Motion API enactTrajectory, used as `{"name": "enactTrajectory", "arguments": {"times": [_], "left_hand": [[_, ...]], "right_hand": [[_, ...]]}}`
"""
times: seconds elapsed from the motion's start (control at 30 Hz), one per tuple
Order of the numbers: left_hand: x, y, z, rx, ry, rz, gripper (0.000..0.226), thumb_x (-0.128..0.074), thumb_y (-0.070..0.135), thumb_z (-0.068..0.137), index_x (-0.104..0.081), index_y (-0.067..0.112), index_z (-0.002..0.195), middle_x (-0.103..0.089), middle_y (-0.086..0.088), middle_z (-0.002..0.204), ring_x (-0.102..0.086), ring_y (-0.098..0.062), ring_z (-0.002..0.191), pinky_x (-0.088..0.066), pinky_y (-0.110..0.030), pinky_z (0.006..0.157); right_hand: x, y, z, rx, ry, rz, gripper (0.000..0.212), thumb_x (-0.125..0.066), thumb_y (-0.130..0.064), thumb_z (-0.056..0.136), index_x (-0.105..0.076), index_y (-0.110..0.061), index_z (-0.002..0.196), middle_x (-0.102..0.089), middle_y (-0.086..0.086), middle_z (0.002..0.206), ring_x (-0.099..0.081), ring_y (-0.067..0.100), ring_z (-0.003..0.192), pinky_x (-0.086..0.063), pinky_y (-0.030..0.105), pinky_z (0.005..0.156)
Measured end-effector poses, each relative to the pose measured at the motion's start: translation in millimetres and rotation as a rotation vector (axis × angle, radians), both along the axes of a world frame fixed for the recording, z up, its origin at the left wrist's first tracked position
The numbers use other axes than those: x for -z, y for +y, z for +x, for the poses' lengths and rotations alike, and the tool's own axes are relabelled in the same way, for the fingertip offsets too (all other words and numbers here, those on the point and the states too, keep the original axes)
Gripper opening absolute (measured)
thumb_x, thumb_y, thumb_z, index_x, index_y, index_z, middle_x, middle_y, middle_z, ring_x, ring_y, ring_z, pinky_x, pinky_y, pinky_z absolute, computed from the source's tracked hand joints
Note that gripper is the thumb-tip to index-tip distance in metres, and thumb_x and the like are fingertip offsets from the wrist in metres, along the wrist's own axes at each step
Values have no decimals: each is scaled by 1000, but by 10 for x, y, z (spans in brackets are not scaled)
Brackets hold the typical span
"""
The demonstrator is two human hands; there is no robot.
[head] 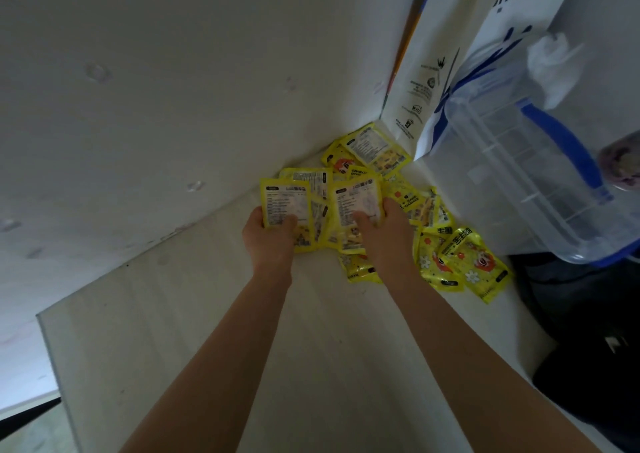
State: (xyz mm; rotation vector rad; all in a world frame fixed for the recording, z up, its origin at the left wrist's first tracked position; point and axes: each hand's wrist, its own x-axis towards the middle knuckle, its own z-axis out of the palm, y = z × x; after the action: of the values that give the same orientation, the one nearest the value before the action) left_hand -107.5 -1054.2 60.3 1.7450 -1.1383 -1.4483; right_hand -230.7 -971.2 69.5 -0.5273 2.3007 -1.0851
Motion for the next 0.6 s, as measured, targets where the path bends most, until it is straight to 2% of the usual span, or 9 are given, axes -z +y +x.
{"name": "enactTrajectory", "arguments": {"times": [0.07,0.13,0.2,0.27,0.33,0.43,0.53,0.6], "left_hand": [[-29,-45,80,22,-22,-43,22,-66,2,81,-64,16,98,-68,5,86,-66,-15,79,-51,-19,58],[-68,-99,145,47,-25,-81,36,-66,1,81,-61,18,113,-67,6,92,-68,-13,84,-53,-19,60],[-98,-161,196,84,18,-87,60,-67,-1,82,-50,26,132,-65,8,97,-68,-5,81,-56,-19,60],[-109,-235,230,141,61,-77,73,-70,0,82,-41,30,142,-66,9,100,-69,-1,79,-57,-19,62],[-133,-320,215,228,12,-97,62,-71,3,80,-52,26,134,-71,5,100,-70,-4,79,-58,-24,65],[-185,-426,105,361,-132,-138,28,-69,4,79,-69,16,105,-73,2,87,-65,3,58,-53,-16,53],[-221,-515,4,436,-122,-146,20,-68,1,80,-69,13,97,-70,2,79,-61,3,49,-51,-16,49],[-222,-585,-57,489,-132,-163,20,-68,1,81,-68,14,96,-69,-1,81,-63,-2,53,-55,-22,55]], "right_hand": [[-28,65,-89,-2,16,-1,25,-64,-23,89,-58,-11,110,-61,-1,95,-61,18,83,-51,30,69],[-43,129,-187,5,18,4,28,-64,-22,88,-56,-12,113,-61,-1,97,-60,17,82,-48,22,64],[-45,177,-268,32,21,4,33,-67,-21,86,-53,-11,115,-59,-1,99,-60,18,85,-47,25,68],[-43,213,-326,46,21,4,38,-70,-19,84,-50,-13,116,-60,0,100,-63,20,85,-53,34,74],[-51,239,-368,55,-20,-25,42,-71,-15,84,-46,-16,118,-61,2,103,-65,13,77,-58,37,72],[-68,242,-434,74,-96,-92,50,-71,-10,83,-41,-24,119,-62,7,107,-66,11,78,-59,33,66],[-74,163,-495,68,-135,-98,59,-72,-11,82,-39,-26,128,-60,6,109,-66,16,88,-55,21,64],[-73,78,-531,26,-101,-43,49,-71,-14,83,-50,-16,127,-63,5,108,-66,18,92,-53,22,68]]}}
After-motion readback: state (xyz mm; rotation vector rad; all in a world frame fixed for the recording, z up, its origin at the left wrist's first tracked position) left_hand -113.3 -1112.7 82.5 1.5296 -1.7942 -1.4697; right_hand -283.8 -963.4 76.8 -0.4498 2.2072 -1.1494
